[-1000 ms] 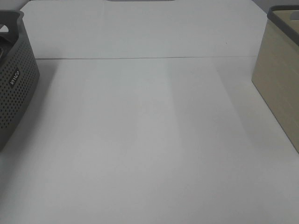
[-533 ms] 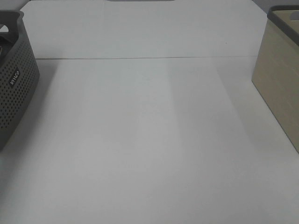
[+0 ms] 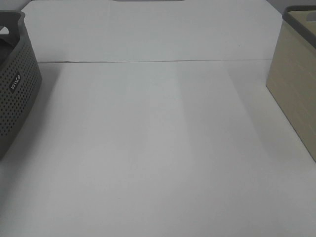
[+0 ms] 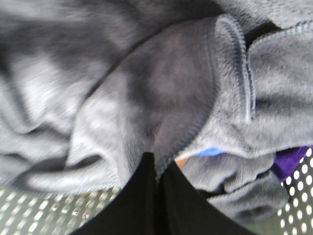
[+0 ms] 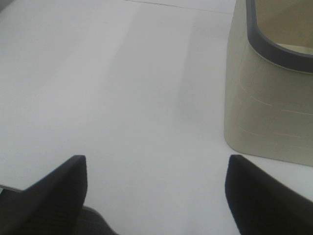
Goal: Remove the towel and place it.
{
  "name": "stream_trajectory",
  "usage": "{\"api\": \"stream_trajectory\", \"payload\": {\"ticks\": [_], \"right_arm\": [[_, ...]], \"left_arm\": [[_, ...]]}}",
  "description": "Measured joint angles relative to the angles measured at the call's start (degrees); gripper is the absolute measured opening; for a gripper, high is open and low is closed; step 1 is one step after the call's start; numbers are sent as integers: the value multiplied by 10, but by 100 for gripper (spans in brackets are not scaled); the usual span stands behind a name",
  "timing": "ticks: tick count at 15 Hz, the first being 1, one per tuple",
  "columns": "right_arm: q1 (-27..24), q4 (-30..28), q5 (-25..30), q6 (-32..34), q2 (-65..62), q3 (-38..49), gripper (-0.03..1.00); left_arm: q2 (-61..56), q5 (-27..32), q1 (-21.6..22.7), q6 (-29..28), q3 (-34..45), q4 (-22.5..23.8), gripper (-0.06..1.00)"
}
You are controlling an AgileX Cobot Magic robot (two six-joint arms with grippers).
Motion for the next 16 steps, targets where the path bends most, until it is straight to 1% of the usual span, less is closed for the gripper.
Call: {"api": "stream_trajectory", "payload": {"ticks": [3, 7, 9, 10, 12, 13, 16], "right_arm": [[0, 0, 0, 0, 0, 0, 76], [0, 0, 0, 0, 0, 0, 76], [0, 0, 0, 0, 0, 0, 76], [0, 0, 0, 0, 0, 0, 76], [0, 0, 0, 0, 0, 0, 76], [0, 0, 0, 0, 0, 0, 76], [0, 0, 0, 0, 0, 0, 76]], "left_arm": [[-56, -3, 0, 1, 0, -13, 0], [-150, -4, 0, -1, 0, -64, 0], [-198, -11, 0, -21, 0, -92, 0], [-210, -17, 0, -27, 0, -96, 0], [-257, -45, -3, -44, 0, -101, 0], [-308, -76, -16, -48, 0, -100, 0], [-378, -143, -57, -49, -1, -100, 0]]}}
